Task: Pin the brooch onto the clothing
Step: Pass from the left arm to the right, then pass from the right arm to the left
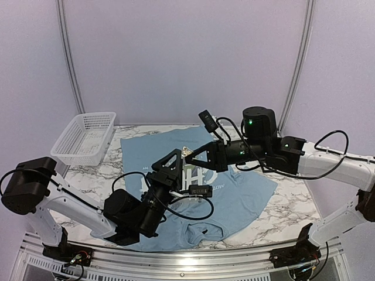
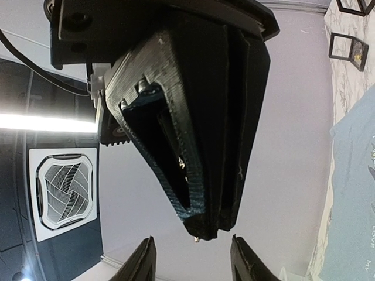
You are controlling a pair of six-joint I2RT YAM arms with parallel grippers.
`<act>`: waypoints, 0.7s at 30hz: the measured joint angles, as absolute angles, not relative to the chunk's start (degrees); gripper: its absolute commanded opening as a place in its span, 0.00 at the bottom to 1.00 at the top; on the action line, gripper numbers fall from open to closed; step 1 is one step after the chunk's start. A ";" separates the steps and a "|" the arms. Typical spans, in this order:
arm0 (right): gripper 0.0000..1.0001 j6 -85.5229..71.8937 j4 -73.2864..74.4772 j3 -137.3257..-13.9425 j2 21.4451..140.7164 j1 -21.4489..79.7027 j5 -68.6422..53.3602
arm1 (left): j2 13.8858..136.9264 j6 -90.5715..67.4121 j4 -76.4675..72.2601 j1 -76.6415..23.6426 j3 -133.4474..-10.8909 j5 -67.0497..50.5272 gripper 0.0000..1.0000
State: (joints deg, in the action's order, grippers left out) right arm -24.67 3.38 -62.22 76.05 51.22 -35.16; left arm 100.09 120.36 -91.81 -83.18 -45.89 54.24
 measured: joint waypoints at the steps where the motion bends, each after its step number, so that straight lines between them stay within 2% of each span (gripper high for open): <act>1: 0.00 -24.40 3.38 -62.22 76.03 51.22 -35.16 | 100.09 120.51 -91.85 -83.11 -45.89 54.61 0.59; 4: 0.00 -22.48 3.36 -62.22 75.68 51.22 -35.03 | 99.48 116.75 -91.44 -82.46 -45.69 57.45 0.69; 7: 0.00 -19.27 2.50 -62.15 74.26 51.22 -34.94 | 94.11 103.66 -86.96 -81.76 -44.73 60.47 0.70; 9: 0.00 -16.64 0.80 -62.08 72.79 51.22 -34.96 | 85.49 87.66 -71.75 -81.28 -45.01 59.27 0.70; 12: 0.00 -12.64 -3.14 -61.54 70.32 51.22 -34.96 | 70.57 58.48 -46.81 -77.84 -48.51 46.02 0.69; 16: 0.00 -8.56 -10.87 -59.55 67.53 51.27 -35.27 | 55.86 27.05 -33.43 -66.48 -50.78 24.27 0.71; 21: 0.00 -6.70 -18.41 -58.22 67.61 51.51 -36.18 | 57.87 7.75 -26.00 -65.73 -56.90 8.58 0.79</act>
State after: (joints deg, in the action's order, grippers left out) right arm -6.70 -18.41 -58.22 67.61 51.51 -36.18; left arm 57.87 7.75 -26.00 -65.73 -56.90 8.58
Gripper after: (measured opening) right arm 0.009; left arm 0.769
